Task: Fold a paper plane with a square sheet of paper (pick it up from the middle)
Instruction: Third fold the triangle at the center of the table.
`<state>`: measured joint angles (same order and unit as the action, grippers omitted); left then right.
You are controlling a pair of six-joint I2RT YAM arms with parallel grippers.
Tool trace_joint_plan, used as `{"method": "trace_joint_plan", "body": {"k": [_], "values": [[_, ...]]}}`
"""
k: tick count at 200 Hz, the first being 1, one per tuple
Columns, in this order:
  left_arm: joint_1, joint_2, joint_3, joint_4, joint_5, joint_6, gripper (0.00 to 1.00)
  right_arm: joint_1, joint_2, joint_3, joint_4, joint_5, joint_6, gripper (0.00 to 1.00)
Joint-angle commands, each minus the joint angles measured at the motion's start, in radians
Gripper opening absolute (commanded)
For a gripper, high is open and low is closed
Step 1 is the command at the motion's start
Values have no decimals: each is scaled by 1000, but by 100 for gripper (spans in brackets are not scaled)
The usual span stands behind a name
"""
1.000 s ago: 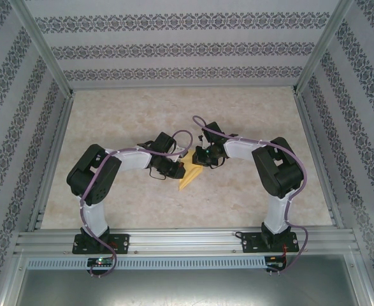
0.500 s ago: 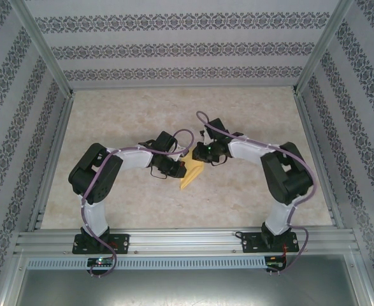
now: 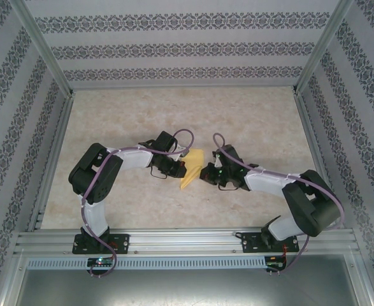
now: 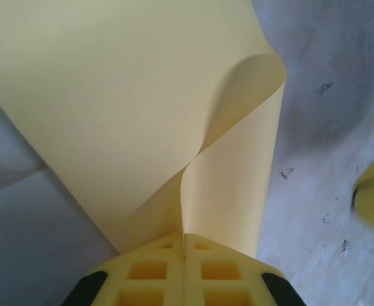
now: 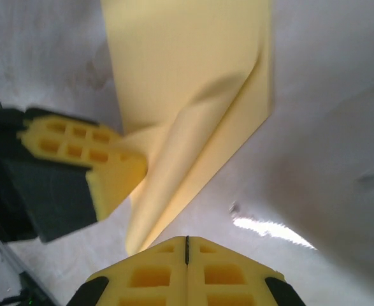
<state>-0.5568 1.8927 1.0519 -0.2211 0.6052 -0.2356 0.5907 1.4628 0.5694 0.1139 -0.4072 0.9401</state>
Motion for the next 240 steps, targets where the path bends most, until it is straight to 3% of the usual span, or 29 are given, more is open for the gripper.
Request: {"method": "trace_joint_plan", "body": {"k": [1,50,86,240], "values": [[-8,46,6,-39,-20,26,2,58,18,-19,207,5,119,0],[-9,50,7,-38,-19,25,2,133,133,-43,397,-6,213,0],[-8,52,9,-40,-18,27,2,168,148,-73,428,25,250,0],[-9,62,16,-44,-15,30,2,152,244,-86,530,-18,284,0]]}}
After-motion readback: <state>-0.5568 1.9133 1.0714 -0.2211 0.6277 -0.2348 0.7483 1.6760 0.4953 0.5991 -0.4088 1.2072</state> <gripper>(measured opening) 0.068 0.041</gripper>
